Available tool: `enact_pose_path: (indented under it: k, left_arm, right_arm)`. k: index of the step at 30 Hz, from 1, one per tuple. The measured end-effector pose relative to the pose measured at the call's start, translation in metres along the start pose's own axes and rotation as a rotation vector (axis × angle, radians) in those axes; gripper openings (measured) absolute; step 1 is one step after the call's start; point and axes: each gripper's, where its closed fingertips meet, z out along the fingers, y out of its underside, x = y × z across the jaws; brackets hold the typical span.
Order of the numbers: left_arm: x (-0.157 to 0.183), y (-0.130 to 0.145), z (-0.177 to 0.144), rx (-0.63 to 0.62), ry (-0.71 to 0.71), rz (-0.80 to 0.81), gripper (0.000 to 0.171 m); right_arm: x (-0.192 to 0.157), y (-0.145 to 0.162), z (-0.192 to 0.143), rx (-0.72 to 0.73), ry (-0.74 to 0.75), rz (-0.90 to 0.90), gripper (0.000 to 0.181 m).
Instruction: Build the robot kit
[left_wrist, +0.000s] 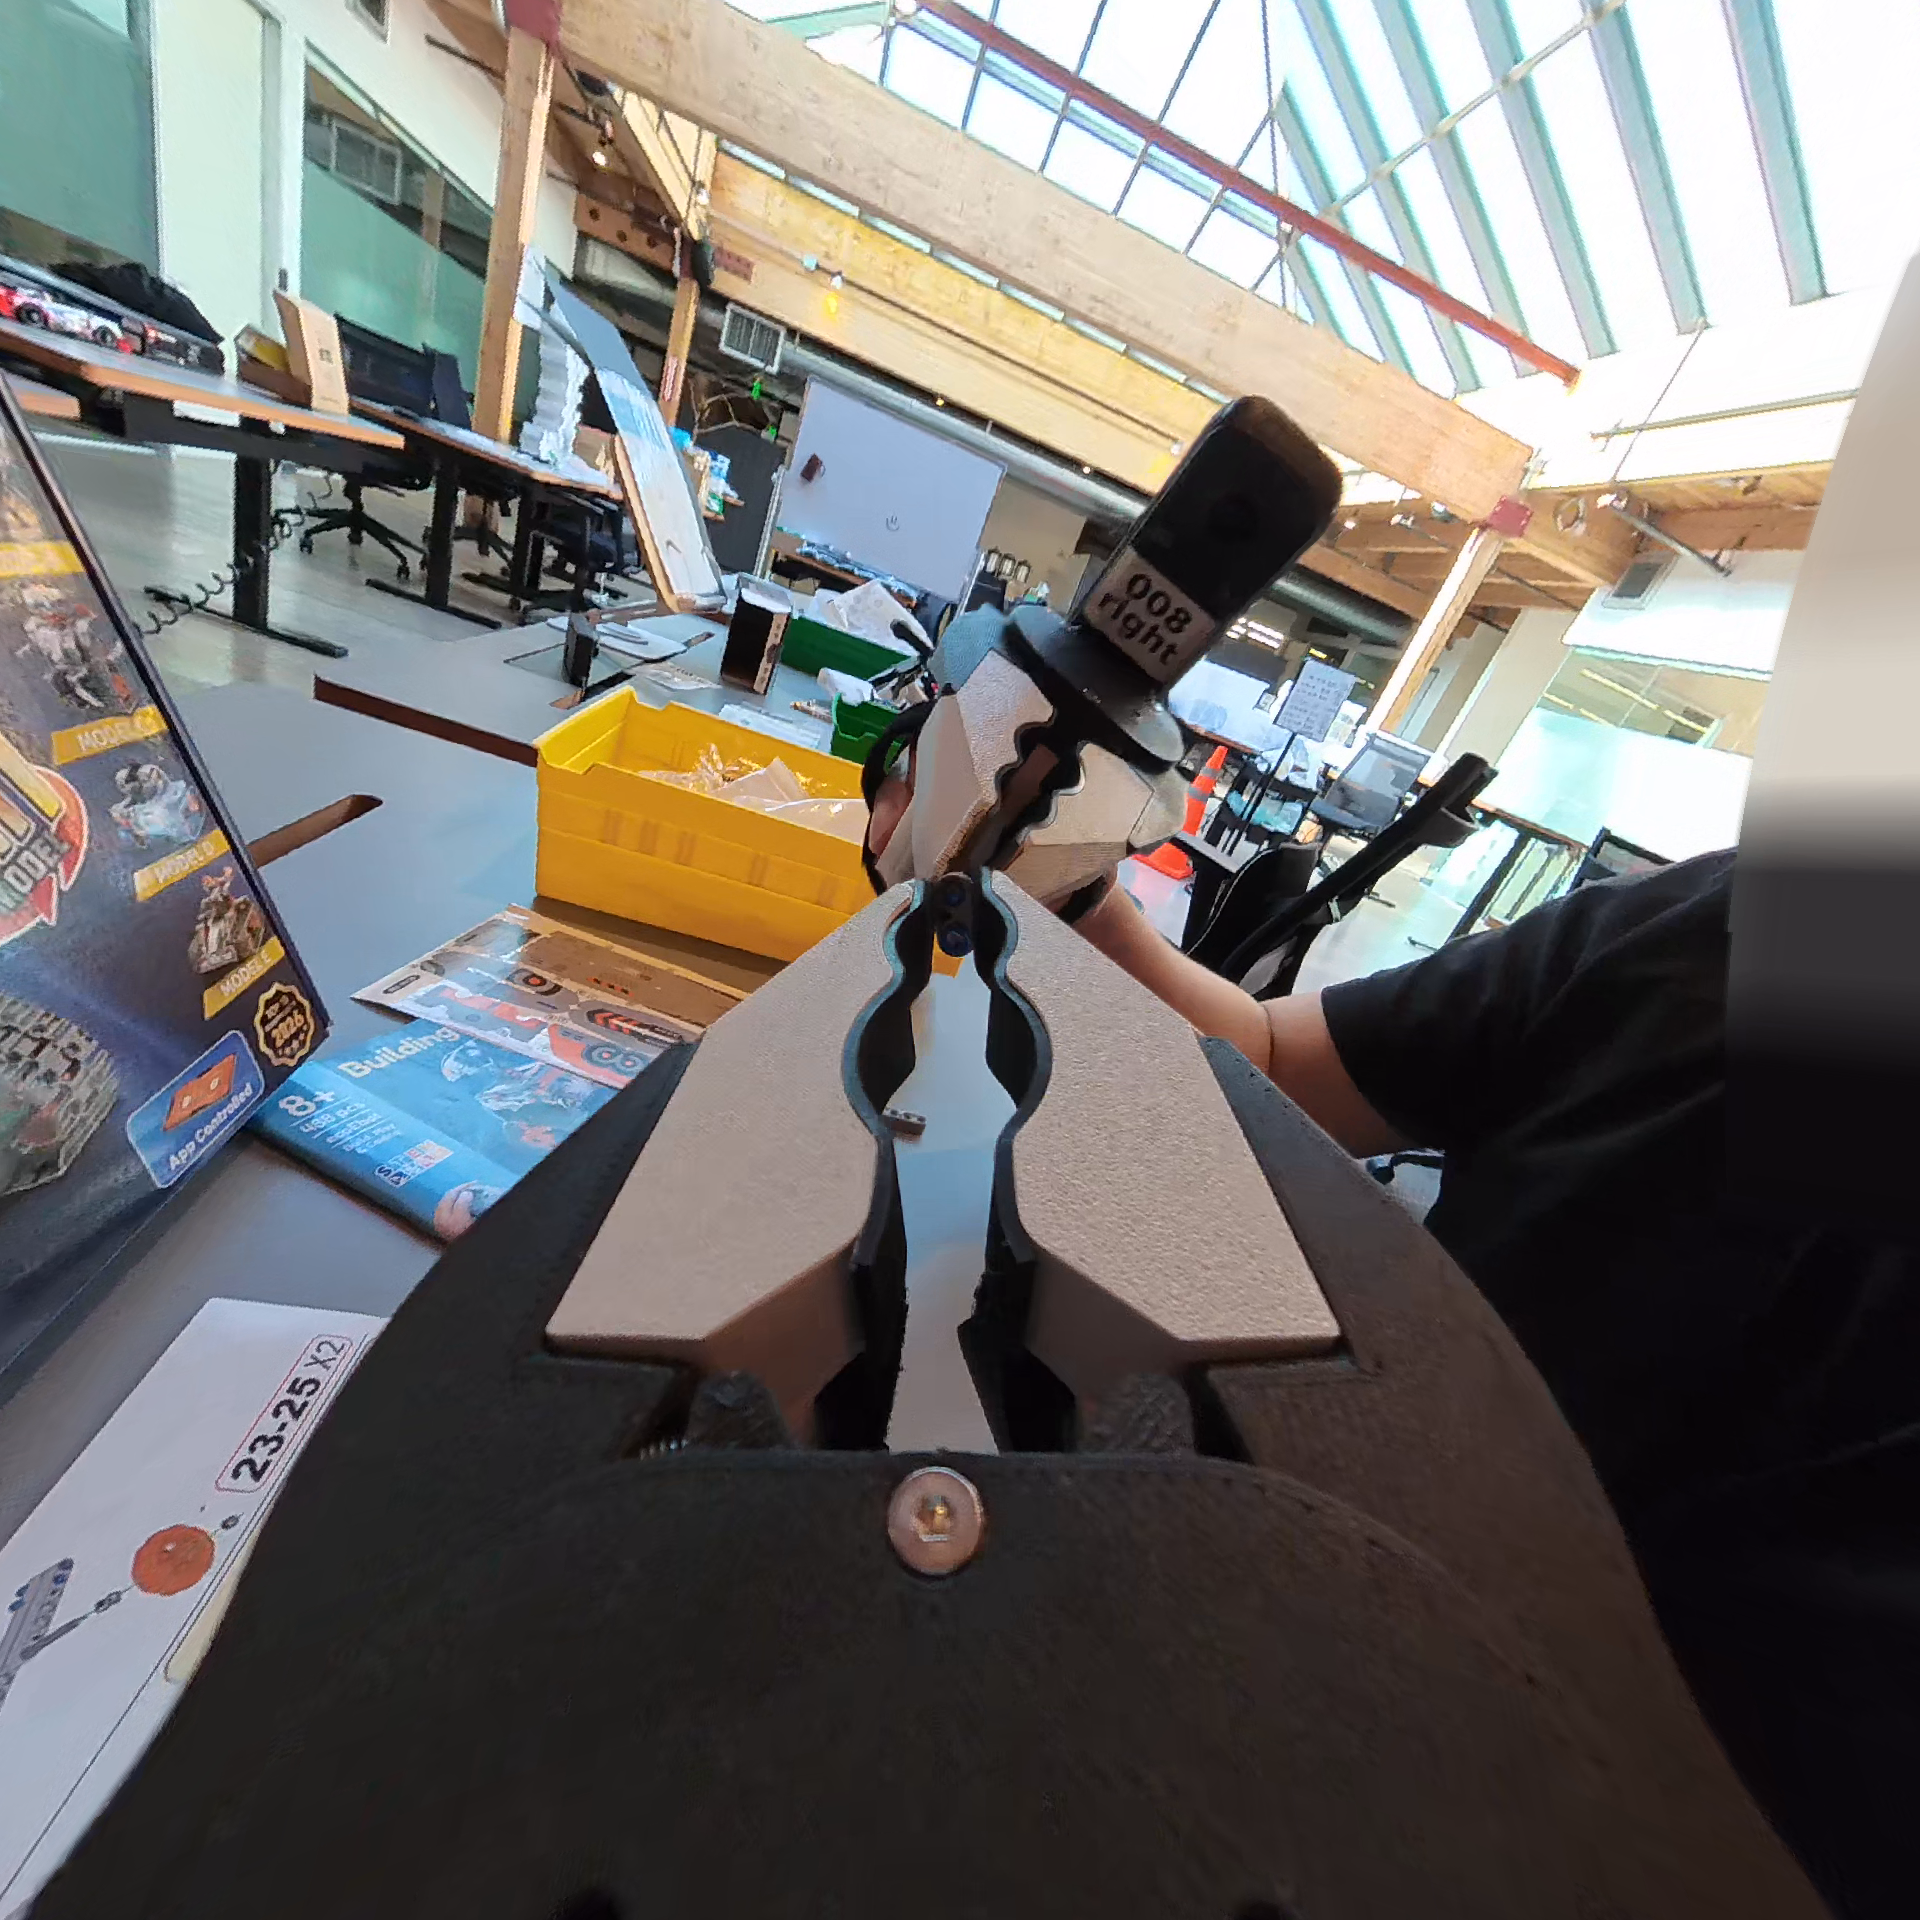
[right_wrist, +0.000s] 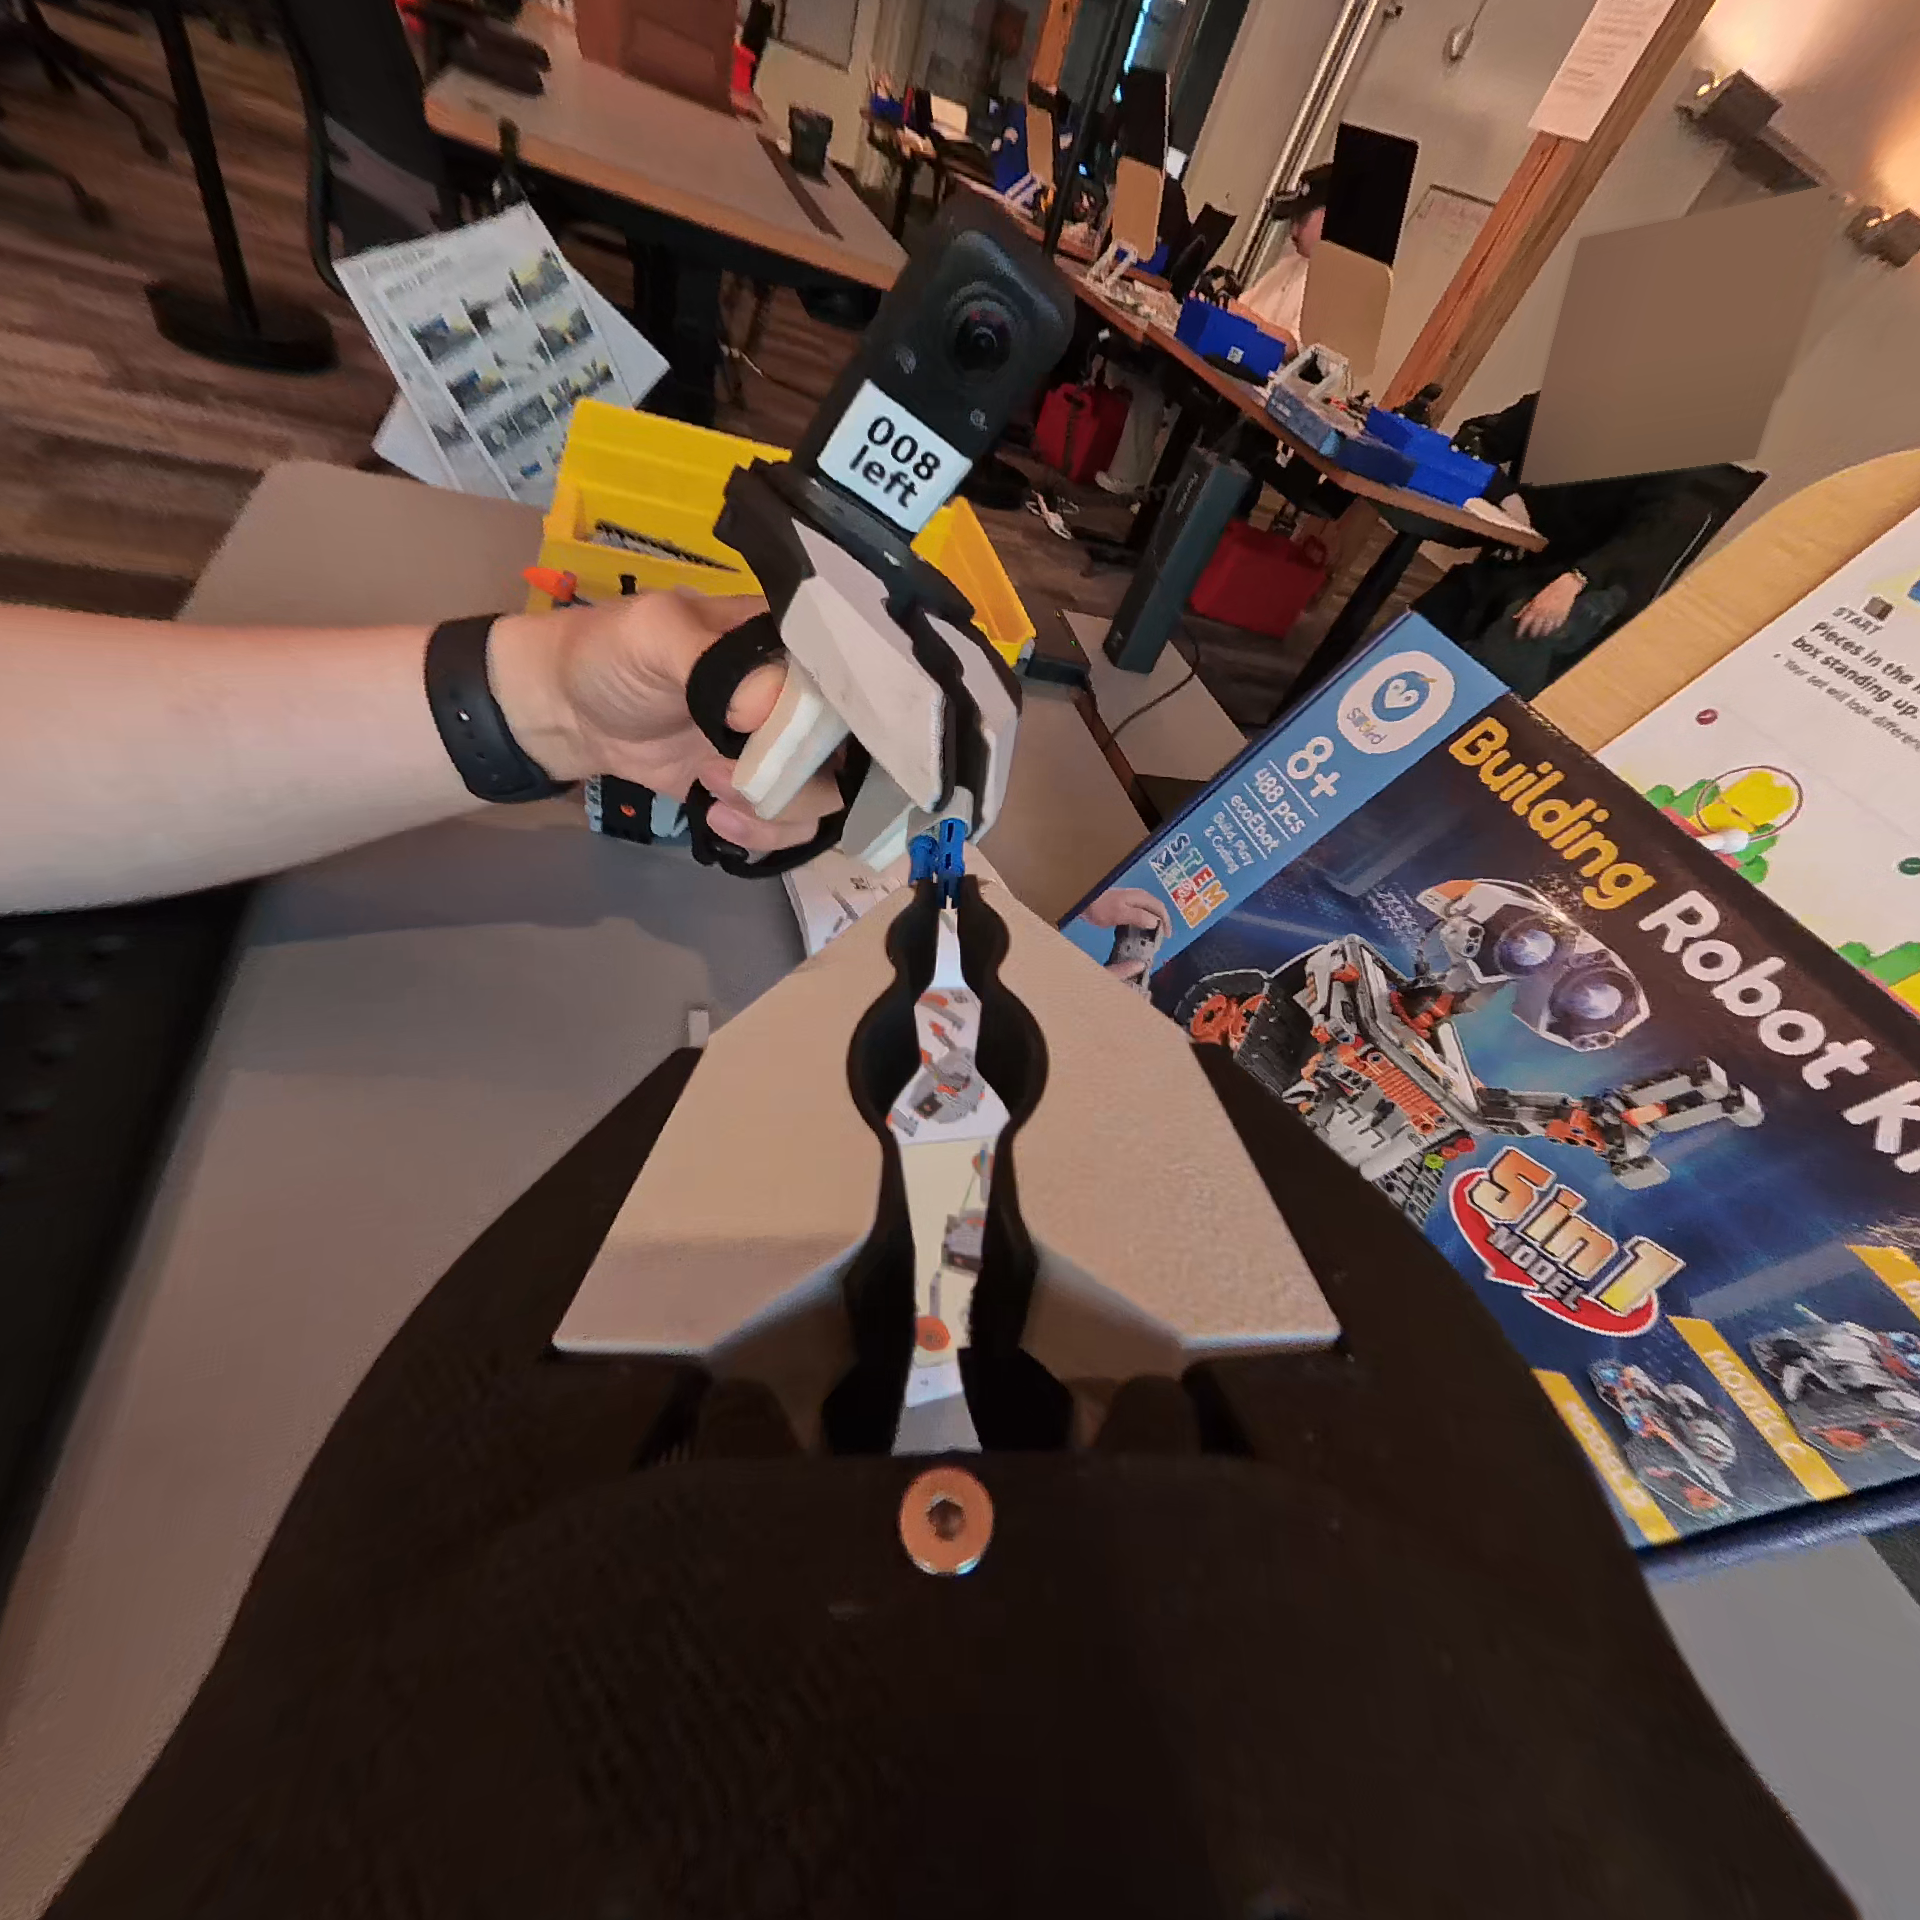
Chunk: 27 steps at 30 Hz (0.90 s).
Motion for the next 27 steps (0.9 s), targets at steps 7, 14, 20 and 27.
enact_pose_path:
  k: [7,14,20,27]
  left_arm:
    - [-0.002,0.002,-0.001,-0.015,-0.022,-0.01,0.006]
    - [-0.006,-0.026,-0.009,0.179,-0.03,-0.032,0.027]
    - [-0.018,-0.035,-0.022,0.282,-0.055,-0.092,0.037]
    - [-0.018,-0.031,-0.004,0.291,-0.03,-0.085,0.005]
  right_arm:
    - [-0.002,0.005,0.004,-0.044,0.019,-0.037,0.003]
    - [0.009,0.001,0.009,0.051,0.054,0.063,0.003]
    - [0.029,-0.012,0.001,0.2,0.17,0.173,0.003]
    - [0.032,-0.011,0.004,0.221,0.203,0.187,0.003]
